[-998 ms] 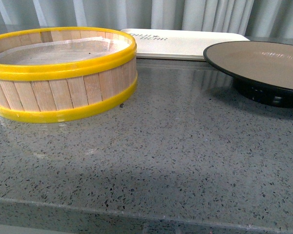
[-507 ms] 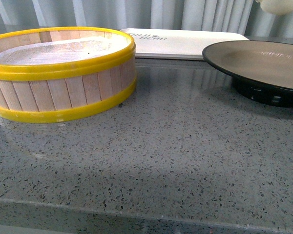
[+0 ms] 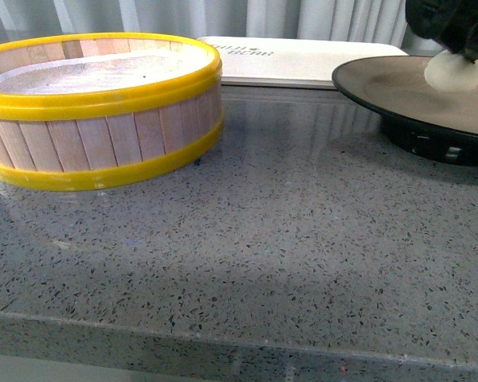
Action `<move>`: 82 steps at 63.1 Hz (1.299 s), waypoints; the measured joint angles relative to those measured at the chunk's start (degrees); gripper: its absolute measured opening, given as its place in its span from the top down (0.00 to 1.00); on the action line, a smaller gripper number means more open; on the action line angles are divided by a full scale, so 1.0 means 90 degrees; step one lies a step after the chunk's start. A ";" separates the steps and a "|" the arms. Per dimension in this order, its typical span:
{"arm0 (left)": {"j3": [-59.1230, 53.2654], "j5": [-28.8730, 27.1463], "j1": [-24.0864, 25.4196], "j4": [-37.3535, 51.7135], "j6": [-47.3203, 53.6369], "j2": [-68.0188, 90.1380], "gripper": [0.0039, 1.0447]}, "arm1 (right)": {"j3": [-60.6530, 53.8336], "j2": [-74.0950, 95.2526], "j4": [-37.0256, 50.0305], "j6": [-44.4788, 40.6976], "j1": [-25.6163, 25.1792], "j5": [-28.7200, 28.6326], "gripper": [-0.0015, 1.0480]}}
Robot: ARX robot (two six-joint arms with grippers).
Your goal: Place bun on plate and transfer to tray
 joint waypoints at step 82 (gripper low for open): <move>-0.1421 0.0617 0.0799 0.0877 -0.0634 -0.1872 0.06 | 0.0000 0.0000 0.0000 0.0002 0.0000 0.0000 0.08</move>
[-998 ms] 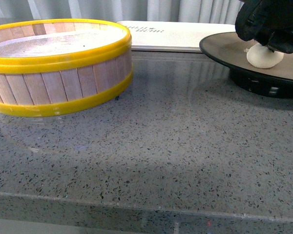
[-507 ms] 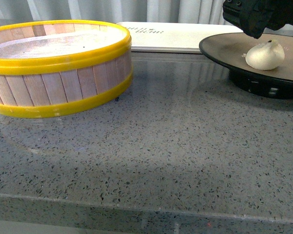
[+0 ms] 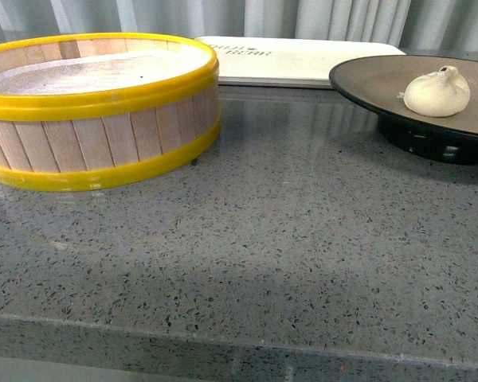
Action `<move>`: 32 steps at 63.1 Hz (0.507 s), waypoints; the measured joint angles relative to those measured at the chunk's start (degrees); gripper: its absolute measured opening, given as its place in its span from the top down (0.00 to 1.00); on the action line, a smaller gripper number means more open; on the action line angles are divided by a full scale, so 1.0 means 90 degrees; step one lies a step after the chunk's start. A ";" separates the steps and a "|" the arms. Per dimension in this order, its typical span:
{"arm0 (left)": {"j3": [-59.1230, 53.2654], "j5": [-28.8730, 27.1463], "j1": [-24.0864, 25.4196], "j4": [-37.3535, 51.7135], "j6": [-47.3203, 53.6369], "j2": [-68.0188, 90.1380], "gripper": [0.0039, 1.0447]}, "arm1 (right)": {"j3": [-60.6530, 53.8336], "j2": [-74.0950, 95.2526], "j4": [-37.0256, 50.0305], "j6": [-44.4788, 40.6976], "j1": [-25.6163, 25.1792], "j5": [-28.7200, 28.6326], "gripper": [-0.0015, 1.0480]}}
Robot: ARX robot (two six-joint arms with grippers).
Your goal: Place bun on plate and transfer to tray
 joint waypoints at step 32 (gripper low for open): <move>-0.5003 0.1685 0.3570 0.0639 0.0090 -0.4656 0.07 | 0.0000 0.0000 0.0000 0.0000 -0.0002 0.0000 0.08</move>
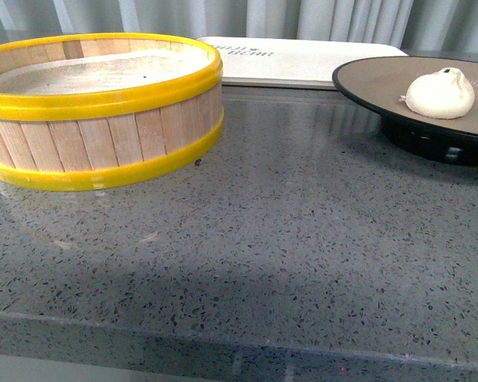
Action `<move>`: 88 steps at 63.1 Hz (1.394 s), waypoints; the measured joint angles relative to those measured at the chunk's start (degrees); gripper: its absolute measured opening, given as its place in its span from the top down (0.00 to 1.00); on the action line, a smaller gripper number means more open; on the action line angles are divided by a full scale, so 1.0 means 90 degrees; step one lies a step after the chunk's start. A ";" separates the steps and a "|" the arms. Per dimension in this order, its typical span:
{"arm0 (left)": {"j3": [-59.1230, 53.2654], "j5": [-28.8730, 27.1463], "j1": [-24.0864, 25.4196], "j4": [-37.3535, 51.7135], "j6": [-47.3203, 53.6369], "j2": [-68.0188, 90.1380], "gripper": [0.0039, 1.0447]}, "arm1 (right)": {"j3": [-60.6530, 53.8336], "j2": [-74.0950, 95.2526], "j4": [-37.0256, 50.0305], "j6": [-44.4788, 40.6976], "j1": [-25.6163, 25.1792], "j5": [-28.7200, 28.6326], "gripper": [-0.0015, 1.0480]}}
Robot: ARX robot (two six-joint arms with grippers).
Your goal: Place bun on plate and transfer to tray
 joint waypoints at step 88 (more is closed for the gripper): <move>-0.5872 -0.1319 0.0729 0.2606 -0.0763 -0.4884 0.96 | 0.0000 0.0000 0.0000 0.0000 0.0002 0.0000 0.08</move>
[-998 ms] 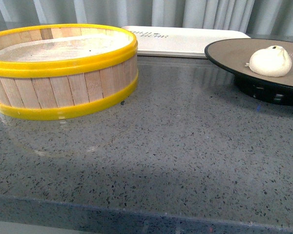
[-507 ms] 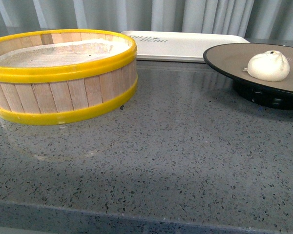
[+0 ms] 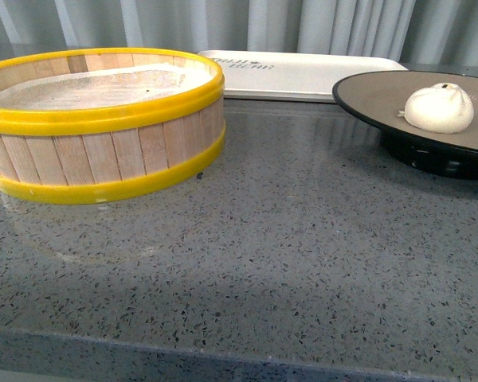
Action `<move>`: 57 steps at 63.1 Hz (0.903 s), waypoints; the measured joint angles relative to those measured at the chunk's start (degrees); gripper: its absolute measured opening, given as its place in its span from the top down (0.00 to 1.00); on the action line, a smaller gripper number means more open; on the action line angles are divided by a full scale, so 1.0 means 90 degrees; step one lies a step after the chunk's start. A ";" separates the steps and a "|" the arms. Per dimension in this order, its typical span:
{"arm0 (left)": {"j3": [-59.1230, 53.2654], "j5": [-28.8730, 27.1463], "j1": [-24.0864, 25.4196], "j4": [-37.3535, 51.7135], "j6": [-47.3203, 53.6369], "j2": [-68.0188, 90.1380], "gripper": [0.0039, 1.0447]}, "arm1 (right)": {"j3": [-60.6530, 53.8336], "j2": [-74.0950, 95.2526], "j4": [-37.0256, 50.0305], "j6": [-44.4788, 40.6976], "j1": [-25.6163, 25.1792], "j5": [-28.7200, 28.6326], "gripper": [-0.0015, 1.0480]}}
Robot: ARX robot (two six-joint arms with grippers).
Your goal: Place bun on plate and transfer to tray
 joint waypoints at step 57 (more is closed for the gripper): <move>-0.0087 0.0000 0.0000 -0.1882 0.0000 -0.2127 0.96 | 0.0000 0.0000 0.0000 -0.0002 0.0000 -0.0002 0.08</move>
